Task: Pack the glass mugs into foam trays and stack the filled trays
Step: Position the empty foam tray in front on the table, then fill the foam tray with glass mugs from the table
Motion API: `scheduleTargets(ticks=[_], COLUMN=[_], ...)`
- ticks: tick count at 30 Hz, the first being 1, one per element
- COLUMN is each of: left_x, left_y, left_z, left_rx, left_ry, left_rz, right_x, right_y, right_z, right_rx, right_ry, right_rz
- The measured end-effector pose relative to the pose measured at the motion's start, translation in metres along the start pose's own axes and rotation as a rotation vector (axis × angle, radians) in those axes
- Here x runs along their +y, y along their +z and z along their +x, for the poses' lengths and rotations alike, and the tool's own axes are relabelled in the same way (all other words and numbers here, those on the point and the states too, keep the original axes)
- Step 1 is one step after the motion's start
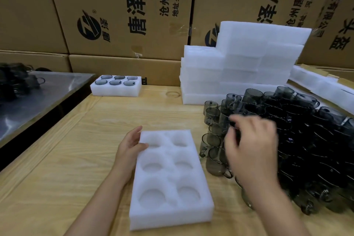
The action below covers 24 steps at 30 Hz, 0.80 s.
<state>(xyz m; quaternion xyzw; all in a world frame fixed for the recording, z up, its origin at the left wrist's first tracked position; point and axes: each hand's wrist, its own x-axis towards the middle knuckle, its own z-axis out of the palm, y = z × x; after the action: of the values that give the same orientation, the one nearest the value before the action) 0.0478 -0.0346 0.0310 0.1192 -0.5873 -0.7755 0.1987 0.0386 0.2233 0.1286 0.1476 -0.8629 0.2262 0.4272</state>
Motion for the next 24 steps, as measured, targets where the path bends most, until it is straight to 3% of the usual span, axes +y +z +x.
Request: scheduleTargets(ticks=[4, 7, 13, 18, 24], left_x=[-0.001, -0.003, -0.006, -0.007, -0.007], left_y=[0.005, 0.005, 0.002, 0.002, 0.003], left_z=[-0.001, 0.001, 0.003, 0.004, 0.003], left_rx=[-0.021, -0.021, -0.027, -0.028, -0.037], left_ry=[0.016, 0.014, 0.015, 0.024, 0.031], left_rz=[0.038, 0.065, 0.08, 0.106, 0.113], right_x=[0.024, 0.033, 0.046, 0.05, 0.028], right_y=[0.0, 0.006, 0.017, 0.018, 0.009], right_z=[0.057, 0.072, 0.075, 0.079, 0.077], right_rx=[-0.309, -0.482, -0.498, -0.521, -0.308], right_ry=[0.18, 0.158, 0.132, 0.089, 0.021], right_rz=[-0.556, -0.737, -0.751, -0.61, -0.344])
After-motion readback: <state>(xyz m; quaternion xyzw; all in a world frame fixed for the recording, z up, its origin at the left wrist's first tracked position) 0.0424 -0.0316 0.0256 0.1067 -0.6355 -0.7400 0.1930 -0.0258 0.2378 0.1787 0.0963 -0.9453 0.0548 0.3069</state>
